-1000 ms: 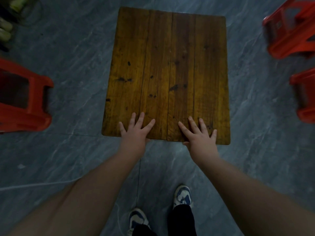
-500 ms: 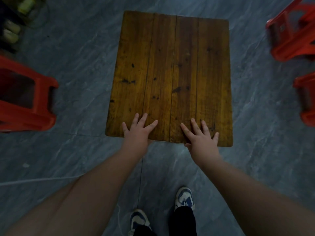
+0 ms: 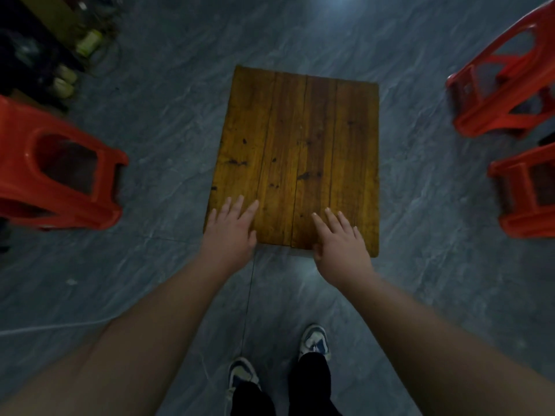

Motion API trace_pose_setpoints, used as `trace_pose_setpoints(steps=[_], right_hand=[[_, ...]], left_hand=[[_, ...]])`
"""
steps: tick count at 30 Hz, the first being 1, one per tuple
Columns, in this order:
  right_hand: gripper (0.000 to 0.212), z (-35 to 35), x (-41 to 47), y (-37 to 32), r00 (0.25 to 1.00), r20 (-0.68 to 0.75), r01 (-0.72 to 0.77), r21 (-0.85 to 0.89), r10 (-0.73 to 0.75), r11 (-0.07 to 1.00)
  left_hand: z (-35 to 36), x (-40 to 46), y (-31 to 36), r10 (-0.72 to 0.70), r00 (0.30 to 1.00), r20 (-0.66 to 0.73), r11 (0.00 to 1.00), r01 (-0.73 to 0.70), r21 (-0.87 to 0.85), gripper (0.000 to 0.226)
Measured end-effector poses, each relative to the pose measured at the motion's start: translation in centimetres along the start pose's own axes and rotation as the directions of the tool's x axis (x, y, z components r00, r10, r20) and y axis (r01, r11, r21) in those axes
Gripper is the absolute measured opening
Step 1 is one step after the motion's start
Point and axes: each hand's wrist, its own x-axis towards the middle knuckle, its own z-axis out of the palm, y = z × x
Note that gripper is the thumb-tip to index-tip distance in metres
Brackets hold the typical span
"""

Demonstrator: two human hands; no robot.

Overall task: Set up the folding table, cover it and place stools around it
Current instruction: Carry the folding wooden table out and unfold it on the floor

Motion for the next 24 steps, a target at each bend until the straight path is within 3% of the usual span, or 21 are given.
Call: trace_pose_setpoints(steps=[5,12,17,24], right_hand=[[0.070,-7.9,-7.2,-2.9,0.997,-0.074,0.013,0.032,-0.010,0.999],[0.067,-13.6,-15.2,-5.3,0.997,-0.070,-0.032,0.034,0.034,0.999],[0.065,-15.6,-15.8,-6.6,0.989,-0.146,-0.022,0.074,0.033,0.997],[0.069,-14.5,-9.4,-3.4,0.990,-0.116,-0.068,0.117,0.082,0.991]], left_hand=[[-8.2,-8.0,0.3,0.038,0.991,-0.128,0.996,-0.047,-0.070,0.062],[-14.4,-15.7,1.5,0.023,0.985,-0.171,0.991,-0.045,-0.127,0.060],[-15.1,-15.9,2.6,0.031,0.991,-0.134,0.984,-0.054,-0.170,0.060],[-14.2,-8.6,4.1,0.015,0.997,-0.078,0.987,-0.027,-0.161,0.065]])
